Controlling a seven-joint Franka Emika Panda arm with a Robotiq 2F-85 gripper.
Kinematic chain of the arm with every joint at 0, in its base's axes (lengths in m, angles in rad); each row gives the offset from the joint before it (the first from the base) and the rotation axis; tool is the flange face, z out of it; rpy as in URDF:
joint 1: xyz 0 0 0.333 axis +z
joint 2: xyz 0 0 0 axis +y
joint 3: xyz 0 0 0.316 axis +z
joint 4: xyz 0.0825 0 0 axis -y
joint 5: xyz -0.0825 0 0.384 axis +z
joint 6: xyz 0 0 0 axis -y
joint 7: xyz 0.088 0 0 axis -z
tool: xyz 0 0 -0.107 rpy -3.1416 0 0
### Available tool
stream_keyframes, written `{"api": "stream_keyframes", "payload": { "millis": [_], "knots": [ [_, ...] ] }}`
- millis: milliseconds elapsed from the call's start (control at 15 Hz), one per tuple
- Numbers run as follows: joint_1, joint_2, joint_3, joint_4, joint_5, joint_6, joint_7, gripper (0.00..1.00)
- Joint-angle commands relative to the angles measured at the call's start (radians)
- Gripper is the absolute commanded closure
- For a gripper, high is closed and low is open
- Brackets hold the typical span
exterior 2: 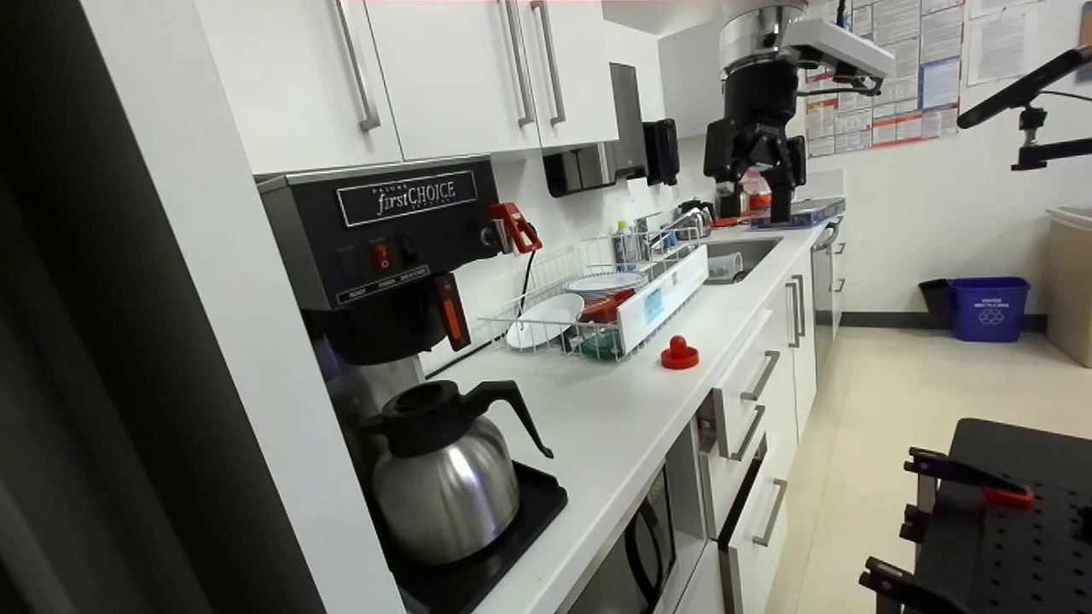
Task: Open the topmost drawer
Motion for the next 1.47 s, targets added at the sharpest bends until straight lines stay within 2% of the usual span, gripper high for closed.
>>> {"api": "stream_keyframes", "payload": {
  "millis": [0, 400, 733, 933, 1000, 1067, 1400],
  "knots": [
    [-0.094, 0.027, -0.024, 0.008, 0.000, 0.101, 0.038, 0.00],
    [-0.245, 0.199, -0.168, -0.001, 0.013, 0.355, 0.031, 0.00],
    [-0.302, 0.424, -0.289, 0.006, 0.085, 0.576, 0.010, 0.00],
    [-0.318, 0.547, -0.323, 0.025, 0.147, 0.625, -0.019, 0.00],
    [-0.324, 0.568, -0.320, 0.034, 0.152, 0.596, -0.025, 0.00],
    [-0.336, 0.509, -0.306, 0.001, 0.120, 0.603, -0.008, 0.00],
    [-0.342, 0.574, -0.303, 0.027, 0.130, 0.604, -0.012, 0.00]
  ]
}}
